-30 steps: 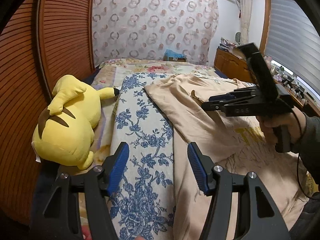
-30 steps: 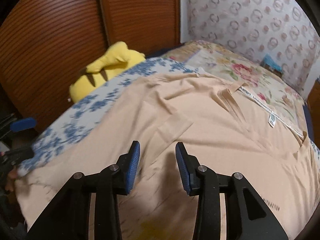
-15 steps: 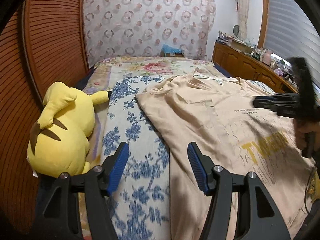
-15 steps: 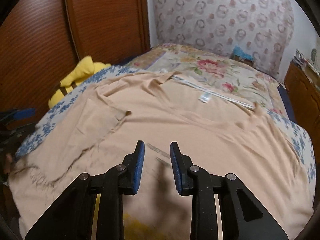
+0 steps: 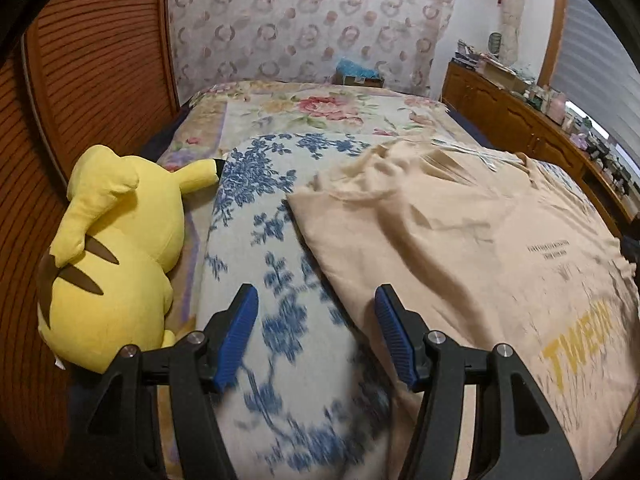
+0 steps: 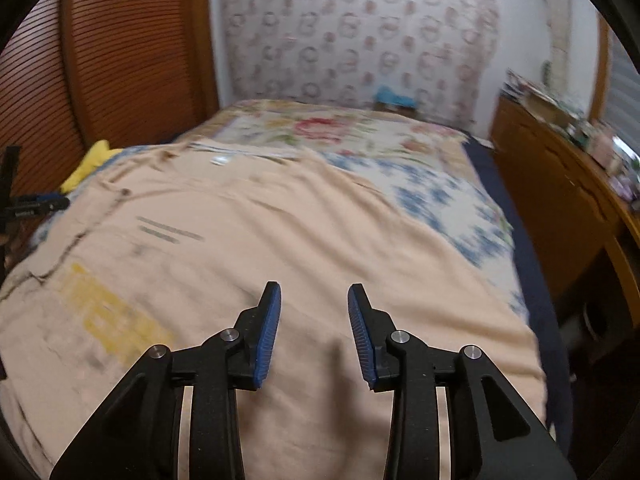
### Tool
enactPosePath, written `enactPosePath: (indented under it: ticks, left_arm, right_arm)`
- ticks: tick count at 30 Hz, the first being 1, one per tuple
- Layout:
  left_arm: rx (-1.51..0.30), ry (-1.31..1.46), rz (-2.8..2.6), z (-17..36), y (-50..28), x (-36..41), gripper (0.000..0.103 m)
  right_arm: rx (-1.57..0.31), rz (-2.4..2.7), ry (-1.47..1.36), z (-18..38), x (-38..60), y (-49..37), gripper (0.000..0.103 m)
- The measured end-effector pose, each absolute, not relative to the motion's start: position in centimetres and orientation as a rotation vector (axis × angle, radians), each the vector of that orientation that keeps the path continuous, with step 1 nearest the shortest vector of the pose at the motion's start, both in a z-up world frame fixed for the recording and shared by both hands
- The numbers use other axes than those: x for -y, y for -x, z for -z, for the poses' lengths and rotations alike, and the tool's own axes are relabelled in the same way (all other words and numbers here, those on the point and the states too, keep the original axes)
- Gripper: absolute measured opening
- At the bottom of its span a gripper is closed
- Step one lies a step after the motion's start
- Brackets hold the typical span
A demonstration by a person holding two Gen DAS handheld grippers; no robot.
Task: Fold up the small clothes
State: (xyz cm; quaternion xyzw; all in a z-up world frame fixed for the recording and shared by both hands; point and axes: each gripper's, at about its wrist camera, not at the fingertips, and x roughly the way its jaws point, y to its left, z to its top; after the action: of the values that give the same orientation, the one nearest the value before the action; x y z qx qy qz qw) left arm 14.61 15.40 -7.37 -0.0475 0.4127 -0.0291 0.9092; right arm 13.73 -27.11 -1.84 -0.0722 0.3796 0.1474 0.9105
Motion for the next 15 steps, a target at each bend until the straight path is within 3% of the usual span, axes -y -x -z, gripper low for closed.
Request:
enactPosePath:
  ticks: [3,10,15]
  left_arm:
    - [-0.863,0.124,0.059,7.8,-16.0,-15.9,0.060]
    - [-0.861,0.149,0.068,7.6,-18.2,-16.0,0.038]
    - [-0.875,0.155,0.053,7.7,-19.9,-16.2,0.035]
  right_arm:
    - [-0.815,-0.263,0.127,2.9,30.2,-13.3,0.035]
    - [-0.862,-0.281,0.084,3.9,32.3,-12.8,0.035]
    - [-0.890,-0.273,0.109,4.6,31.7,-12.9,0.035]
